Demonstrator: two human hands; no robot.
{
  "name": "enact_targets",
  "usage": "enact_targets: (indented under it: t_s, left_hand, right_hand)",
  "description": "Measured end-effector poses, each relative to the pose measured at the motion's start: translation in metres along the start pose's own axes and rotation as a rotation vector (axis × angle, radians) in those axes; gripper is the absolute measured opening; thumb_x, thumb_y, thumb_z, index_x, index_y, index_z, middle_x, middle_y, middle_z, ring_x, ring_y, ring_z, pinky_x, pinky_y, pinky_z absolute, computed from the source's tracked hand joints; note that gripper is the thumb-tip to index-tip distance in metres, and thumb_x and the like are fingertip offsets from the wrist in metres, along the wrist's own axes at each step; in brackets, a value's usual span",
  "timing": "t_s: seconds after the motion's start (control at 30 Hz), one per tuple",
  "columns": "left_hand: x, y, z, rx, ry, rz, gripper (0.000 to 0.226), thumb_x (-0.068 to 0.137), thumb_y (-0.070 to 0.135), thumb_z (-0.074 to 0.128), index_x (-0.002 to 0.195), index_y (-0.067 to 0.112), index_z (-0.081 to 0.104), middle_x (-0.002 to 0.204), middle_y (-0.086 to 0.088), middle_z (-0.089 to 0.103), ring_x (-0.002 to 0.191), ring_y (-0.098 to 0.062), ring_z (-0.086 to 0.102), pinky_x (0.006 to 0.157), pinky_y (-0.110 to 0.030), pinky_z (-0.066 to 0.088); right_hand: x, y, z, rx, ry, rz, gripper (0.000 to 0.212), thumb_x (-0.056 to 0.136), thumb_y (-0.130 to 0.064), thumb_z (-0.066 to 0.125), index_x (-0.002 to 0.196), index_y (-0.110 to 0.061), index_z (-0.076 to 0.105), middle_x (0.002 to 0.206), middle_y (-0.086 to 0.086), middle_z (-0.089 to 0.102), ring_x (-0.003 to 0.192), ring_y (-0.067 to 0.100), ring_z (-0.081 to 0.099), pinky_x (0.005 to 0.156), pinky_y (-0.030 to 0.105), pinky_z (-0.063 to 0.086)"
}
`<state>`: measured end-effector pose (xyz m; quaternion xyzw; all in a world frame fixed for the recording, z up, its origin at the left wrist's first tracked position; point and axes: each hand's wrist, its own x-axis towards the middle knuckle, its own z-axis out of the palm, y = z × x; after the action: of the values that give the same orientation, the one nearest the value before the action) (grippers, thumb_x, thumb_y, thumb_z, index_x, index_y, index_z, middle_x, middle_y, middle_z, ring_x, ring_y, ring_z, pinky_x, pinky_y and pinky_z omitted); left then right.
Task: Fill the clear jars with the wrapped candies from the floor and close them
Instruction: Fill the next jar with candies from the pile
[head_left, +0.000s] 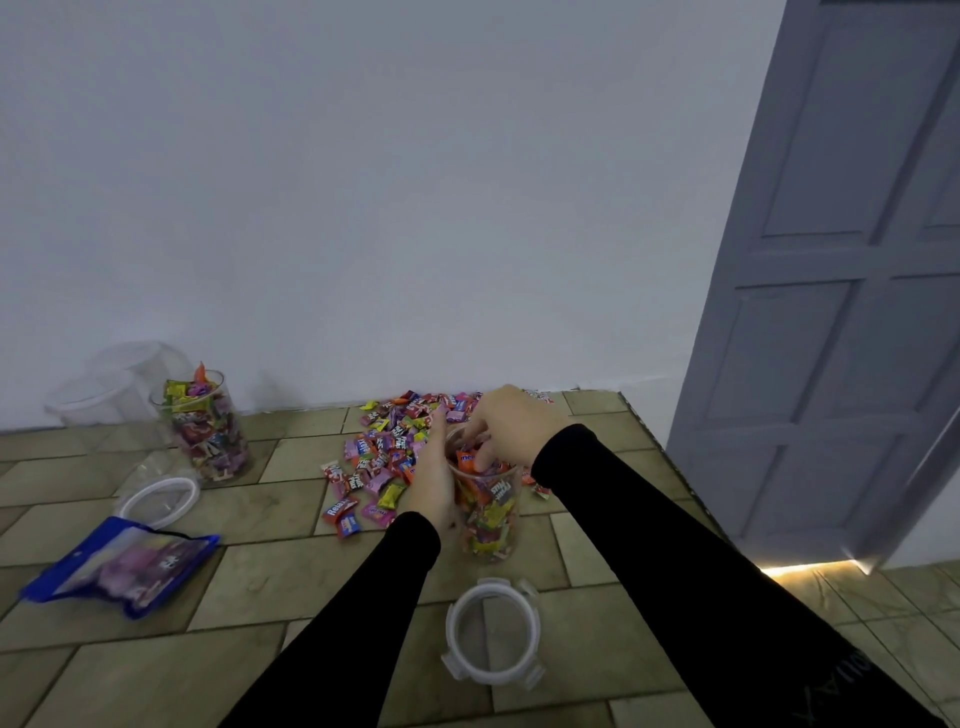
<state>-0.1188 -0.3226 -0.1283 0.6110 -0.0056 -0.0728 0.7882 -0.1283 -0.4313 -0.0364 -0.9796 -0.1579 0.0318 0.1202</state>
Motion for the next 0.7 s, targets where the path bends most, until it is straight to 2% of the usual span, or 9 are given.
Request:
enact_targets:
  t_s: [0.1, 0.2, 0.3, 0.33, 0.4, 0.5, 0.6, 0.7]
  left_hand:
    - [0.001, 0.0, -0.005, 0.002, 0.005, -0.005, 0.069, 0.096, 0.063, 0.024, 0.105, 0.013, 0.071, 0.105, -0.01, 0.074, 0.102, -0.022, 0.069, 0.092, -0.038, 0.05]
    - [0.008, 0.0, -0.013, -0.014, 0.041, 0.02, 0.074, 0.096, 0.064, 0.022, 0.108, 0.009, 0.07, 0.106, -0.012, 0.073, 0.103, -0.028, 0.067, 0.091, -0.041, 0.048]
    - [0.015, 0.0, -0.02, 0.15, 0.089, 0.087, 0.059, 0.102, 0.051, 0.024, 0.104, 0.014, 0.07, 0.103, -0.006, 0.073, 0.098, -0.022, 0.067, 0.08, -0.032, 0.048]
    - [0.017, 0.0, -0.022, 0.205, 0.097, 0.11, 0.05, 0.104, 0.045, 0.029, 0.103, 0.015, 0.07, 0.103, -0.004, 0.073, 0.097, -0.018, 0.067, 0.077, -0.028, 0.048]
    - [0.024, -0.001, -0.027, 0.291, 0.082, 0.123, 0.034, 0.103, 0.035, 0.04, 0.104, 0.016, 0.069, 0.104, -0.002, 0.071, 0.097, -0.016, 0.067, 0.073, -0.024, 0.048]
    - [0.037, -0.004, -0.031, 0.42, 0.047, 0.109, 0.019, 0.098, 0.026, 0.055, 0.105, 0.013, 0.067, 0.101, -0.003, 0.069, 0.097, -0.023, 0.066, 0.068, -0.025, 0.051]
    - [0.051, -0.005, -0.032, 0.577, -0.006, 0.13, 0.019, 0.093, 0.026, 0.063, 0.106, 0.011, 0.066, 0.097, 0.001, 0.066, 0.094, -0.02, 0.063, 0.069, -0.023, 0.051]
    - [0.071, -0.008, -0.035, 0.722, -0.067, 0.14, 0.032, 0.084, 0.036, 0.071, 0.106, 0.014, 0.064, 0.104, 0.0, 0.063, 0.095, -0.015, 0.06, 0.076, -0.026, 0.05]
  right_hand:
    - [-0.001, 0.004, -0.01, 0.095, 0.089, 0.003, 0.035, 0.077, -0.017, 0.078, 0.112, -0.014, 0.072, 0.12, 0.002, 0.065, 0.106, 0.017, 0.06, 0.079, 0.024, 0.04]
    - [0.001, 0.013, -0.015, 0.271, 0.245, 0.009, 0.024, 0.082, -0.021, 0.074, 0.105, -0.014, 0.073, 0.112, 0.0, 0.067, 0.085, 0.006, 0.055, 0.075, 0.017, 0.039]
    - [0.008, 0.03, -0.005, 0.383, 0.397, 0.052, 0.019, 0.089, -0.027, 0.066, 0.101, -0.014, 0.073, 0.102, -0.003, 0.069, 0.07, -0.004, 0.049, 0.061, 0.006, 0.034]
    - [0.011, 0.035, 0.0, 0.394, 0.419, 0.074, 0.019, 0.091, -0.027, 0.064, 0.101, -0.014, 0.073, 0.102, -0.003, 0.07, 0.071, -0.003, 0.05, 0.061, 0.008, 0.034]
    - [0.019, 0.046, 0.011, 0.4, 0.425, 0.127, 0.02, 0.094, -0.025, 0.059, 0.1, -0.011, 0.073, 0.102, 0.0, 0.071, 0.08, 0.003, 0.053, 0.071, 0.014, 0.036]
    - [0.027, 0.06, 0.026, 0.421, 0.423, 0.207, 0.021, 0.095, -0.022, 0.057, 0.099, -0.007, 0.072, 0.1, 0.003, 0.071, 0.083, 0.008, 0.054, 0.075, 0.016, 0.035]
    - [0.038, 0.073, 0.043, 0.469, 0.4, 0.274, 0.021, 0.095, -0.02, 0.055, 0.101, -0.006, 0.07, 0.101, 0.006, 0.069, 0.089, 0.014, 0.059, 0.078, 0.022, 0.042]
    - [0.054, 0.084, 0.061, 0.456, 0.347, 0.32, 0.02, 0.095, -0.017, 0.055, 0.104, -0.006, 0.069, 0.106, 0.009, 0.069, 0.101, 0.02, 0.062, 0.086, 0.026, 0.046]
